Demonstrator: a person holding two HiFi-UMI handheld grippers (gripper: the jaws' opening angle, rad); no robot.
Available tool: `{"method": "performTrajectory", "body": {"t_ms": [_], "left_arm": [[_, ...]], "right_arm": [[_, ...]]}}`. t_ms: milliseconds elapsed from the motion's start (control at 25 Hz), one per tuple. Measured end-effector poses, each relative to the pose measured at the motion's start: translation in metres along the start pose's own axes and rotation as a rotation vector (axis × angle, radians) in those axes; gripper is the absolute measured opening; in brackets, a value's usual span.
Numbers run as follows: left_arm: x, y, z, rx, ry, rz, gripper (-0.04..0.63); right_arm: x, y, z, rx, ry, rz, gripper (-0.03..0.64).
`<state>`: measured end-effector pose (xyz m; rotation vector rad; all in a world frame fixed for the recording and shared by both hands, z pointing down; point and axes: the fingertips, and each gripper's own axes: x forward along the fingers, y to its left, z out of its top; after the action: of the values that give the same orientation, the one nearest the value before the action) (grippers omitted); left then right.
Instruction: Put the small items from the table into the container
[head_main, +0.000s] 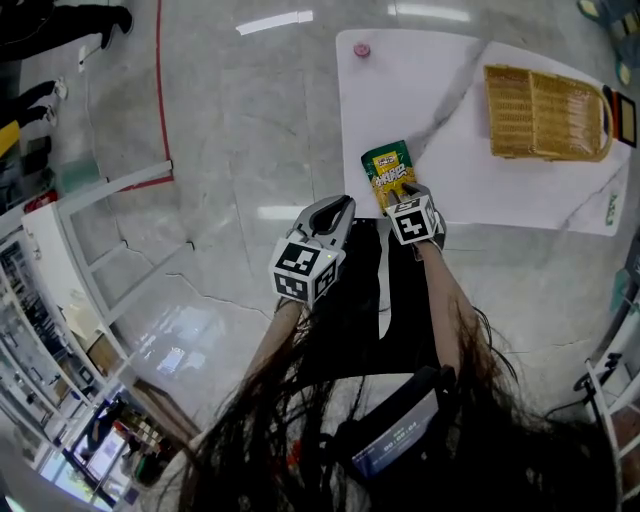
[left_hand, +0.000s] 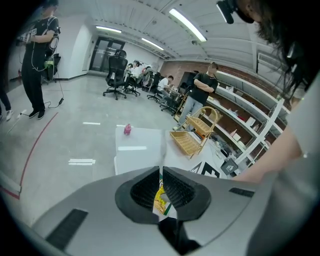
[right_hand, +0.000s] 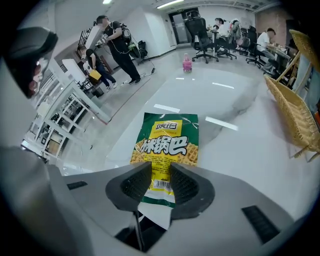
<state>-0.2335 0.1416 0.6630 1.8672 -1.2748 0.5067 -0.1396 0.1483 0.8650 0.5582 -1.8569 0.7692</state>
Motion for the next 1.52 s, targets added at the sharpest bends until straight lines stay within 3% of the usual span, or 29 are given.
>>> {"method": "performTrajectory", "body": {"t_ms": [240, 600, 1000, 1520], "left_arm": [[0.002, -0.011, -0.003, 0.015, 0.016, -0.009, 0.012], [0.007, -0.026, 0.012, 0.026, 0.005, -0.013, 0.012], [0.025, -0.048, 0.059, 0.065, -0.034, -0.029, 0.012], [0.047, -0.118, 0.124, 0.144, -0.045, -0.098, 0.012]], "right_arm": [[-0.003, -0.005, 0.0, 0.094, -0.022, 0.028, 0.041], [-0.046, -0.012, 0.026, 0.177, -0.134, 0.059, 0.028], [-0.147, -0.052, 0.05, 0.265, -0.268, 0.047, 0.028], [-0.306, -0.138, 0.065, 0.334, -0.421, 0.002, 0.028]]}}
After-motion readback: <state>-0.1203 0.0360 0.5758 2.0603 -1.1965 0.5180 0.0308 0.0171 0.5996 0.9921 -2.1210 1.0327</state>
